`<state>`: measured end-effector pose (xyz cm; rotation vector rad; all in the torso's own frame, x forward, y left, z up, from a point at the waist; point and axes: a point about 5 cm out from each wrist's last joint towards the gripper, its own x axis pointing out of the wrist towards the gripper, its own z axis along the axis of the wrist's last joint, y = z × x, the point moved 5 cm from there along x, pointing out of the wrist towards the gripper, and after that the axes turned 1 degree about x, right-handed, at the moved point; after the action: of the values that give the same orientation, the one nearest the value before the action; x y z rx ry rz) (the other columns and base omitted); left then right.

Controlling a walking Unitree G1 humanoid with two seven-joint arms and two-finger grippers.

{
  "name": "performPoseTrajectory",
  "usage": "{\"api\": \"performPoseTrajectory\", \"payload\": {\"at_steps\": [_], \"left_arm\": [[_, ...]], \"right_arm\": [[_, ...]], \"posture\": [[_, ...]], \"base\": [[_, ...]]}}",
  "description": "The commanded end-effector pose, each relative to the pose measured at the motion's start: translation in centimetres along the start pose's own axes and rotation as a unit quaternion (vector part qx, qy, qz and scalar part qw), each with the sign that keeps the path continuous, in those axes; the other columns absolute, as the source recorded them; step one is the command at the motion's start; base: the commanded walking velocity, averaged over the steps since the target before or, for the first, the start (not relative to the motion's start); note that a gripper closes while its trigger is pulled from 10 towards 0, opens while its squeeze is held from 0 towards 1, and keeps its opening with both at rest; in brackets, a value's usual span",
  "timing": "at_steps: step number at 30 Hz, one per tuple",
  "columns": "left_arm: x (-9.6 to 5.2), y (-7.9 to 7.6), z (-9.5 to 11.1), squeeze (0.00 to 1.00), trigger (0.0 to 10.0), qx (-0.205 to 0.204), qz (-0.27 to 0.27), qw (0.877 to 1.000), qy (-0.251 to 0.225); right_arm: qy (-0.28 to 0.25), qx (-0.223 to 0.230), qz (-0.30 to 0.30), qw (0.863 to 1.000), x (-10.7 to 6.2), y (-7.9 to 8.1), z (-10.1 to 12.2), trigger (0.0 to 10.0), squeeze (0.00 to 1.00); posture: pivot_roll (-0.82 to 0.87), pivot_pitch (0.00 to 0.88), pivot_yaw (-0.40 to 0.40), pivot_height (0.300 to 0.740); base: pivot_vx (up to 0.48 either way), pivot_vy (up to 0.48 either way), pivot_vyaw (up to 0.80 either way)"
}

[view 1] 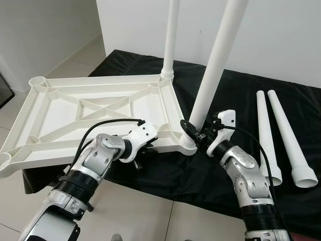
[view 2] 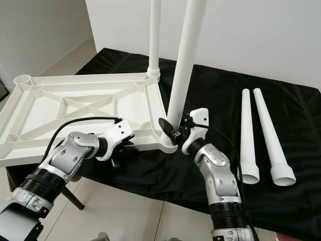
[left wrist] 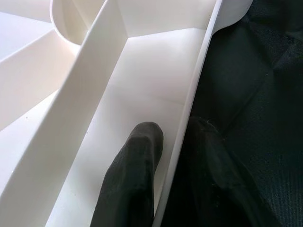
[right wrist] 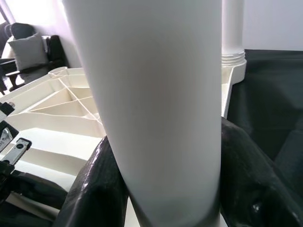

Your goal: Building children table

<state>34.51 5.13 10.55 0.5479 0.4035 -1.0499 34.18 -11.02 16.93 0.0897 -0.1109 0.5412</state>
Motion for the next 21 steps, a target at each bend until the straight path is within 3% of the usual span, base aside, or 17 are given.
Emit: {"api": "performPoseTrajectory", "payload": {"at_steps": [1, 13, 14, 15, 16, 17, 19, 20, 21], "left_arm": [[0.3, 0.1, -0.8, 0.00, 10.0, -0.004, 0.017, 1.000, 0.017], [0.4, 0.1, -1.0, 0.00, 10.0, -0.004, 0.016, 1.000, 0.023], [0.4, 0.1, -1.0, 0.00, 10.0, -0.004, 0.016, 1.000, 0.023], [0.4, 0.1, -1.0, 0.00, 10.0, -0.004, 0.016, 1.000, 0.023], [0.4, 0.1, -0.9, 0.00, 10.0, -0.004, 0.017, 1.000, 0.022], [0.4, 0.1, -0.9, 0.00, 10.0, -0.004, 0.016, 1.000, 0.022], [0.4, 0.1, -0.9, 0.00, 10.0, -0.004, 0.016, 1.000, 0.022], [0.4, 0.1, -0.9, 0.00, 10.0, -0.004, 0.016, 1.000, 0.021], [0.4, 0.1, -0.9, 0.00, 10.0, -0.004, 0.016, 1.000, 0.021]], "right_arm": [[-0.051, 0.026, 0.039, 0.998, 0.8, 3.0, 2.2, 0.0, 0.00], [-0.058, 0.017, -0.003, 0.998, 0.7, 5.1, 2.9, 0.0, 0.00], [-0.054, 0.019, -0.001, 0.998, 0.8, 5.1, 2.8, 2.5, 0.00], [-0.054, 0.019, -0.001, 0.998, 0.8, 5.1, 2.8, 2.5, 0.00], [-0.045, 0.016, -0.004, 0.999, 0.8, 4.9, 2.6, 10.0, 0.00], [-0.044, 0.015, -0.001, 0.999, 0.8, 4.8, 2.6, 10.0, 0.75], [-0.043, 0.014, 0.002, 0.999, 0.8, 4.8, 2.5, 10.0, 0.75], [-0.040, 0.016, 0.007, 0.999, 0.8, 4.7, 2.4, 10.0, 1.00], [-0.040, 0.016, 0.007, 0.999, 0.8, 4.7, 2.4, 10.0, 1.00]], "posture": [[-0.06, 0.008, -0.020, 0.740], [-0.06, 0.015, -0.017, 0.740], [-0.06, 0.015, -0.017, 0.740], [-0.06, 0.015, -0.017, 0.740], [-0.07, 0.014, -0.017, 0.740], [-0.07, 0.012, -0.017, 0.740], [-0.07, 0.012, -0.017, 0.740], [-0.07, 0.010, -0.018, 0.740], [-0.07, 0.010, -0.018, 0.740]], "base": [[0.000, 0.000, 0.00], [0.000, 0.000, 0.00], [0.000, 0.000, 0.00], [0.000, 0.000, 0.00], [0.000, 0.000, 0.00], [0.000, 0.000, 0.00], [0.000, 0.000, 0.00], [0.000, 0.000, 0.00], [0.000, 0.000, 0.00]]}}
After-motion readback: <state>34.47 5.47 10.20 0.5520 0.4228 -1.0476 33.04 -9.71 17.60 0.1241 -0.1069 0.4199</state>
